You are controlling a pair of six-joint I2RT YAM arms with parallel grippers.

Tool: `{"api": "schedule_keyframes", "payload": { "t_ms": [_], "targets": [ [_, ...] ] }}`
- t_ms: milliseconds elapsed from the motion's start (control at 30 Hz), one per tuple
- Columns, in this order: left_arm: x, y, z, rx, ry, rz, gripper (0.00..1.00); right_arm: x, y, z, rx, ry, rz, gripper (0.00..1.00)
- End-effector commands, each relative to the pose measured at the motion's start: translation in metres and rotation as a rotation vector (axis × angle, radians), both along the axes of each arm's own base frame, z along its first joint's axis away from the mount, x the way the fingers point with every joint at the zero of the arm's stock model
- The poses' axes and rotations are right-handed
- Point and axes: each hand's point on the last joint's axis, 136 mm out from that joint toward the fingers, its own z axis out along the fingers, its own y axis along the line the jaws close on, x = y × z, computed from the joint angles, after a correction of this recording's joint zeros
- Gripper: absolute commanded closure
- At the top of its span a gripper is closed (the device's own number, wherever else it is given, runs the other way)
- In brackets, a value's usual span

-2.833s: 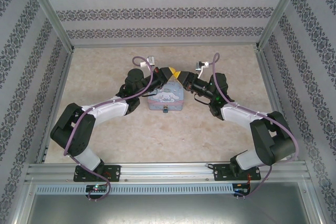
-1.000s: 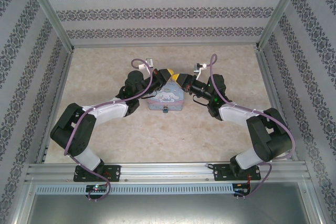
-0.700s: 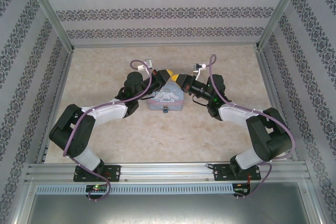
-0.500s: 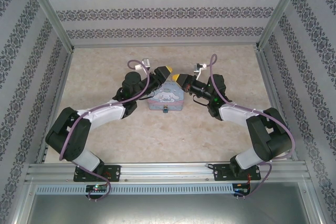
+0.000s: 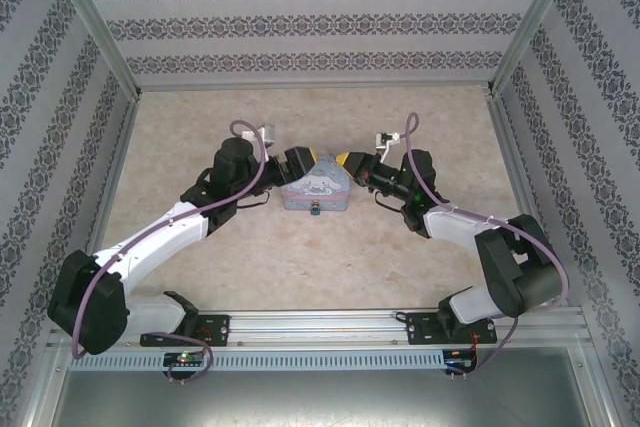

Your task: Unlock the padlock with the key

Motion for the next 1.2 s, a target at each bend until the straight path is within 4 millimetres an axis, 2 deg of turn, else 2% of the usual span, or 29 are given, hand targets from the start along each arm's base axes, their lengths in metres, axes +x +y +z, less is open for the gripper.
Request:
{"api": "schedule_keyframes", "payload": {
  "t_ms": [0, 133, 233, 400, 533, 833, 1167],
  "targets": [
    [-0.04, 0.005, -0.057, 0.177, 0.092, -0.145, 0.06, -0.009, -0.001, -0.017, -0.052, 0.022, 0.012, 1.0],
    [-0.061, 0.001, -0.089, 0.248, 0.107, -0.207, 0.06, -0.009, -0.004, -0.037, -0.084, 0.068, -0.012, 1.0],
    [-0.069, -0.006, -0.108, 0.267, 0.11, -0.24, 0.07, -0.01, -0.001, -0.048, -0.098, 0.092, -0.005, 1.0],
    [-0.071, -0.017, -0.135, 0.3, 0.112, -0.263, 0.1, -0.009, -0.001, -0.064, -0.127, 0.127, -0.017, 1.0],
    [-0.063, -0.026, -0.145, 0.331, 0.079, -0.267, 0.13, -0.009, -0.001, -0.07, -0.137, 0.142, -0.015, 1.0],
    [-0.036, -0.028, -0.158, 0.399, -0.005, -0.209, 0.16, -0.005, 0.002, -0.078, -0.139, 0.169, -0.004, 1.0],
    [-0.015, -0.042, -0.166, 0.399, -0.058, -0.202, 0.19, 0.01, 0.003, -0.087, -0.133, 0.193, -0.007, 1.0]
  ]
}}
